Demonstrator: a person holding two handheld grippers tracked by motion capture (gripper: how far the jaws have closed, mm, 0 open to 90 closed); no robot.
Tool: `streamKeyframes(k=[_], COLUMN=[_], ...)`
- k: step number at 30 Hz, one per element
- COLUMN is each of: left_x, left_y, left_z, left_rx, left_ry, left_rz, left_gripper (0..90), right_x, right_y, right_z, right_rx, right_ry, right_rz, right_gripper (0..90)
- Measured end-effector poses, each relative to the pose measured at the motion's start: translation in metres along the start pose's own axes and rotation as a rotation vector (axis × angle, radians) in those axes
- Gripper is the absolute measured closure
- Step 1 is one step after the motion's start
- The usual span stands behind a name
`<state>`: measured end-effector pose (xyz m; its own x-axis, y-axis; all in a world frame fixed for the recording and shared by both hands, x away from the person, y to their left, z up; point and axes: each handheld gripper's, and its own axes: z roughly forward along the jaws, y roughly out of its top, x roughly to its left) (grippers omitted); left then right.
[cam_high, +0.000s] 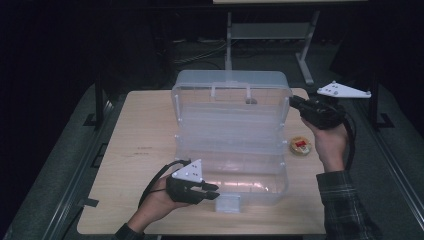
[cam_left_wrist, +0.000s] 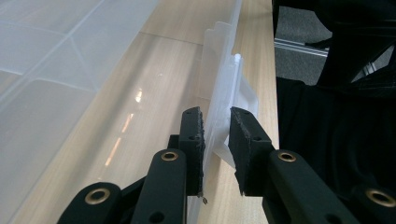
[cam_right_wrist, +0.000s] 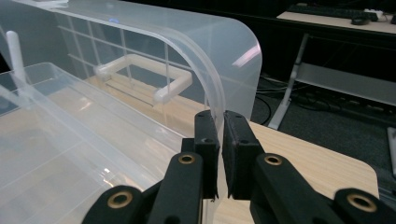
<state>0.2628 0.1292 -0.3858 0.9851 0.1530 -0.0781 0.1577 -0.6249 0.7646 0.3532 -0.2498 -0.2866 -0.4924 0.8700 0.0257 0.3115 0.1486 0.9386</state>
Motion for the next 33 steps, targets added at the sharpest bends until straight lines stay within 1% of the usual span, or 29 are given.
streamKeyframes(k=[3, 12, 16, 21, 33], left_x=[0.0, 0.0, 0.0, 0.0, 0.0], left_y=[0.0, 0.0, 0.0, 0.0, 0.0], left_z=[0.0, 0.0, 0.0, 0.0, 0.0], left_rx=[0.0, 0.001, 0.001, 0.0, 0.002], left_ry=[0.0, 0.0, -0.001, -0.004, -0.003], left_rz=[0.0, 0.001, 0.001, -0.004, 0.005], left_gripper=[74.8, 74.9, 74.9, 74.9, 75.0], right_x=[0.001, -0.002, -0.003, -0.005, -0.01], right_y=[0.001, 0.002, 0.003, 0.003, 0.006], right_z=[0.002, 0.006, 0.009, 0.013, 0.025], right_rx=[0.003, 0.003, 0.001, -0.003, 0.002], right_ry=[-0.013, -0.013, -0.023, -0.023, -0.037], right_rz=[0.004, 0.012, 0.022, 0.038, 0.063], right_gripper=[85.3, 85.3, 86.0, 86.4, 87.3])
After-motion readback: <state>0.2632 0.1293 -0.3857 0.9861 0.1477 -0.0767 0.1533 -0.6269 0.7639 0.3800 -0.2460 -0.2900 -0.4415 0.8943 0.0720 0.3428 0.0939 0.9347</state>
